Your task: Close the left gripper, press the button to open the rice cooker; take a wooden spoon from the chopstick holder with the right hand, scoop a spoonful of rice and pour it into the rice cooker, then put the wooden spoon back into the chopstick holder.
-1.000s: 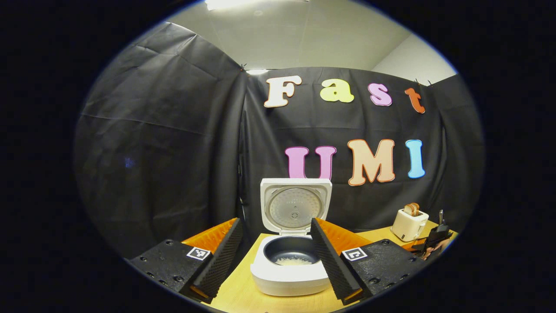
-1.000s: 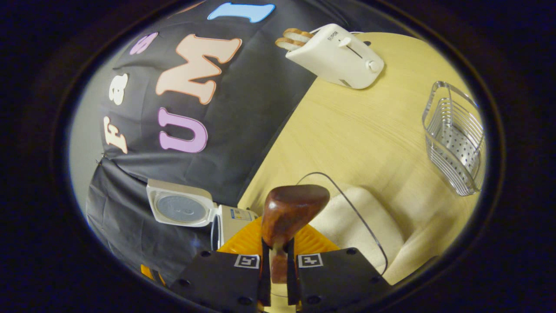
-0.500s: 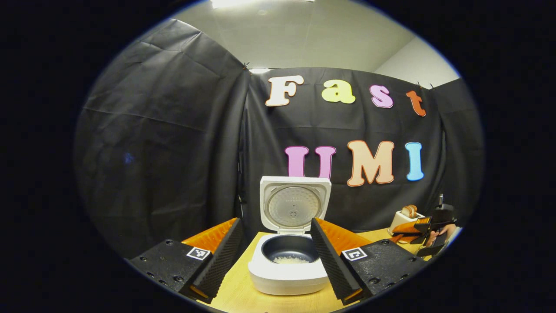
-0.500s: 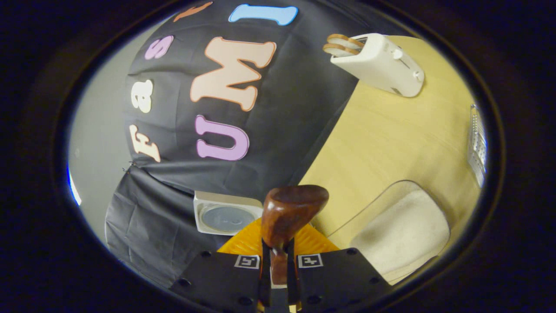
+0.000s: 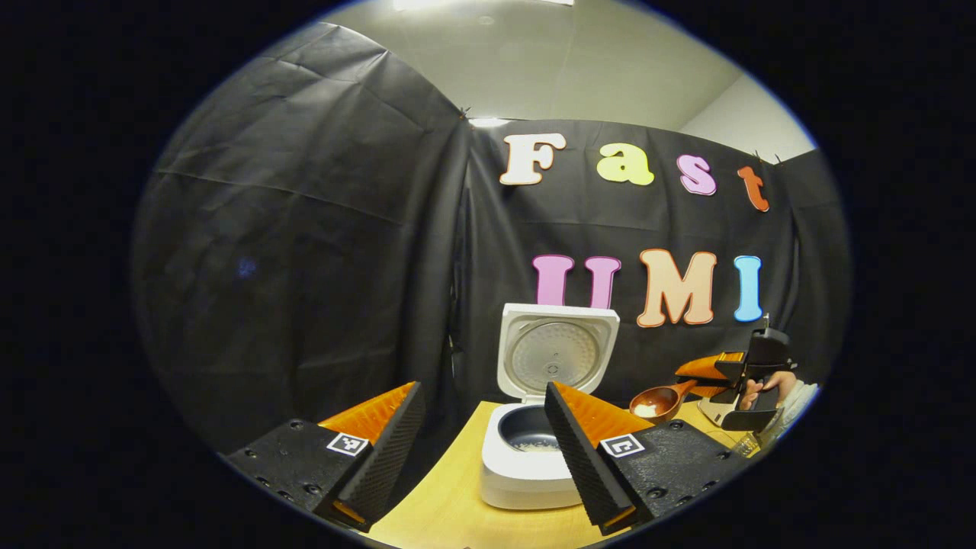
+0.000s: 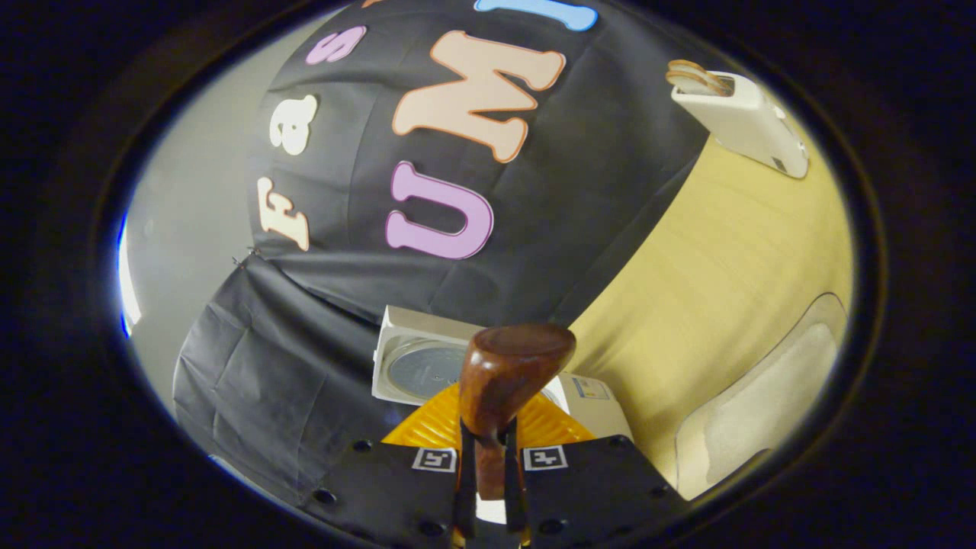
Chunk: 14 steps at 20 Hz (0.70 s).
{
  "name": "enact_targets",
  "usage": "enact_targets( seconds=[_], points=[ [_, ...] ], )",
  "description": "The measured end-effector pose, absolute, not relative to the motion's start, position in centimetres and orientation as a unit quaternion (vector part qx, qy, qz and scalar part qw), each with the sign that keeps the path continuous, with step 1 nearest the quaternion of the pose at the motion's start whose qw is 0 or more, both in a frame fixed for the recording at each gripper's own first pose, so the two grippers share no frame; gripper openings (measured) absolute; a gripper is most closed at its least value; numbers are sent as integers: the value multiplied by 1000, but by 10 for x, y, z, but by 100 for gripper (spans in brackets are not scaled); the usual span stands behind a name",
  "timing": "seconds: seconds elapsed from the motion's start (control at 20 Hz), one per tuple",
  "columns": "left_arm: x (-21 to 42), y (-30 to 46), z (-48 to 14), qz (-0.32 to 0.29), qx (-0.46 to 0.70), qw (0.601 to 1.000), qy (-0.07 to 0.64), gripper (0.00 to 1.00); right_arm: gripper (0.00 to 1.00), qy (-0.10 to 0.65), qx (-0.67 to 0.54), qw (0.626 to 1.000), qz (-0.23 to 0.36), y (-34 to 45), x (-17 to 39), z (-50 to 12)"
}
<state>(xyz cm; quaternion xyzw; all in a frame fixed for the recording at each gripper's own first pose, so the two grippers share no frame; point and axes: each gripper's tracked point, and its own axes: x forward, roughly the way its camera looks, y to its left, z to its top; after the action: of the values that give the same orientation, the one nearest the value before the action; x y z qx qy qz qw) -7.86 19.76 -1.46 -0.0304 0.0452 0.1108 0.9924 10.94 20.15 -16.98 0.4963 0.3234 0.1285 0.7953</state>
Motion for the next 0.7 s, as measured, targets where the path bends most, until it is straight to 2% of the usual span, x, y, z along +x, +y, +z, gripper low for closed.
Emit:
enact_targets(
  seconds=[0.25,0.35,0.4,0.45,0.5,0.55,0.65,0.7],
  points=[
    [-94,231,-19,133,-33,989,49,97,16,326,440,826,135,256,124,-180],
    [-99,241,-19,140,-32,988,51,97,20,327,402,844,136,273,128,-188],
    [-100,246,-21,142,-32,988,51,94,18,325,382,854,137,280,131,-192],
    [-103,250,-22,145,-33,988,52,97,15,324,359,865,137,286,132,-195],
    [-104,254,-24,147,-34,987,53,94,20,322,336,874,136,289,134,-200],
    [-105,257,-24,149,-35,987,53,97,15,320,313,884,136,293,140,-203],
    [-105,263,-28,152,-37,986,53,94,15,313,266,900,142,298,137,-205],
    [-105,265,-29,153,-39,986,54,94,19,310,244,907,147,306,141,-205]
  ],
)
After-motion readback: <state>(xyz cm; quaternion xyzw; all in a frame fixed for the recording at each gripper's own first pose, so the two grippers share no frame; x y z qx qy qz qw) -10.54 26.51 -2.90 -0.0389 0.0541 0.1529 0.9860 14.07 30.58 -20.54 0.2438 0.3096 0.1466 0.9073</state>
